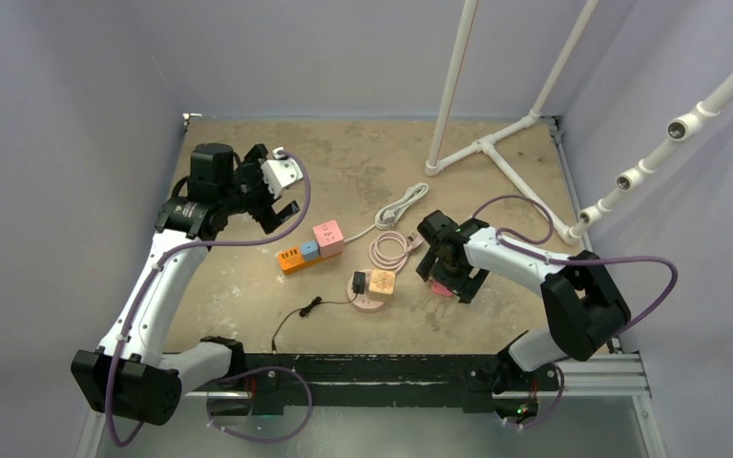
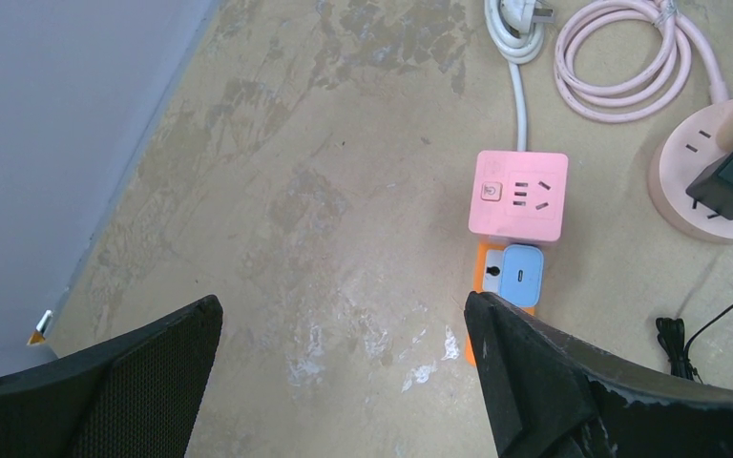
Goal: Insert the plug
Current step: Move the plug to the center of the board.
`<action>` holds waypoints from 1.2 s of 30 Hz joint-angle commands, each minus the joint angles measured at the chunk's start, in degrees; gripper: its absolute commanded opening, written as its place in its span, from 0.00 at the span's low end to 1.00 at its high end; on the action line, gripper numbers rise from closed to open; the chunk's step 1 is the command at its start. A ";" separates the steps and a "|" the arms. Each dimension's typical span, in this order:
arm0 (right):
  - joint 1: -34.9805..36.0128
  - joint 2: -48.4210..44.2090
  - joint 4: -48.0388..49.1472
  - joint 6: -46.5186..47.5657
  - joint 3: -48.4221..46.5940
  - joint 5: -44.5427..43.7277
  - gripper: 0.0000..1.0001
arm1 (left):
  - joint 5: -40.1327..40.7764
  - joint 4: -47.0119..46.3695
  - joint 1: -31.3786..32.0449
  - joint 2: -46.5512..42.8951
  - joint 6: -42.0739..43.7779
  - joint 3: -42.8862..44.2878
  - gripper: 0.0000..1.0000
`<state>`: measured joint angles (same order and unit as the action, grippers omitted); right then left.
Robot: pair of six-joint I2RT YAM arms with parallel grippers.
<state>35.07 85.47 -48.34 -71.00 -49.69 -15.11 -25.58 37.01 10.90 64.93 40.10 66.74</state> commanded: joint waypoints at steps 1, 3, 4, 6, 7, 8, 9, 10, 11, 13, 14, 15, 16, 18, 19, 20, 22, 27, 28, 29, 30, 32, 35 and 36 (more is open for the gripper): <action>-1.04 -0.17 2.38 -2.58 -3.08 -2.56 0.99 | -1.36 -0.80 -0.44 -0.41 -0.19 1.09 0.99; -1.56 0.72 3.96 -1.72 -3.04 -2.81 0.99 | -1.27 -0.59 -0.44 -0.46 -0.20 1.26 0.99; -1.84 0.94 5.21 -1.18 -2.70 -2.87 0.99 | -1.12 -0.50 -0.44 -0.50 -0.13 1.40 0.99; -2.74 0.89 7.47 -0.28 -1.49 -2.90 0.99 | -0.96 -0.23 -0.44 -0.48 -0.19 1.62 0.99; -3.12 0.66 8.81 -0.01 -0.72 -2.98 0.99 | -0.92 -0.11 -0.44 -0.49 -0.19 1.72 0.99; -3.54 0.46 10.07 0.53 -0.08 -3.09 0.99 | -0.90 0.02 -0.44 -0.50 -0.15 1.73 0.99; -4.04 0.45 11.22 0.85 0.35 -3.30 0.99 | -0.89 0.13 -0.44 -0.50 -0.19 1.83 0.99; -4.56 0.57 12.16 1.18 0.71 -3.41 0.99 | -0.80 0.28 -0.44 -0.43 -0.19 1.82 0.99; -4.91 0.80 13.06 1.41 1.00 -3.51 0.99 | -0.85 0.40 -0.44 -0.42 -0.19 1.89 0.99; -5.52 1.09 15.06 2.15 1.59 -3.32 0.98 | -0.68 0.63 -0.44 -0.25 -0.19 2.30 0.99; -5.67 1.14 16.06 2.58 1.74 -3.15 0.98 | -0.57 0.77 -0.44 -0.12 -0.24 2.64 0.99; -5.86 1.25 16.95 2.88 1.88 -2.96 0.97 | -0.53 0.90 -0.44 -0.07 -0.32 2.88 0.99; -6.12 1.39 17.49 3.08 1.96 -2.77 0.96 | -0.52 0.95 -0.44 0.01 -0.43 3.07 0.99; -6.31 1.68 17.96 3.67 1.54 -2.34 0.94 | -0.58 1.14 -0.44 0.18 -0.58 3.45 0.99; -6.29 1.79 17.93 3.92 1.32 -2.06 0.94 | -0.58 1.13 -0.44 0.12 -0.82 3.57 0.99; -6.30 1.80 17.74 3.94 1.33 -1.91 0.93 | -0.66 1.13 -0.44 0.18 -0.95 3.65 0.99; -6.27 1.69 17.22 3.87 1.70 -1.33 0.92 | -0.75 1.06 -0.44 0.21 -1.19 3.75 0.99; -6.23 1.72 15.49 2.98 3.66 1.68 0.91 | -0.60 1.05 -0.44 0.22 -1.53 3.62 0.99; -6.22 1.72 15.54 3.13 4.22 1.87 0.91 | -0.53 1.05 -0.44 0.20 -1.52 3.49 0.99; -6.19 1.91 15.71 3.55 4.68 1.96 0.90 | -0.48 1.09 -0.44 0.12 -1.51 3.49 0.99; -6.17 2.11 16.03 4.37 4.92 2.33 0.90 | -0.44 1.10 -0.44 0.11 -1.51 3.44 0.99; -6.07 2.24 16.21 4.98 4.85 3.33 0.90 | -0.47 1.02 -0.44 0.13 -1.69 3.33 0.99; -5.80 1.88 17.85 7.23 4.35 4.35 0.88 | -0.58 0.86 -0.44 0.20 -1.76 3.31 0.99; -5.72 2.08 17.65 7.71 4.11 4.39 0.86 | -0.60 0.71 -0.44 0.26 -1.77 3.31 0.99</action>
<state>29.08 86.59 -31.11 -65.49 -47.31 -13.82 -25.54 38.63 10.90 65.12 39.57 68.36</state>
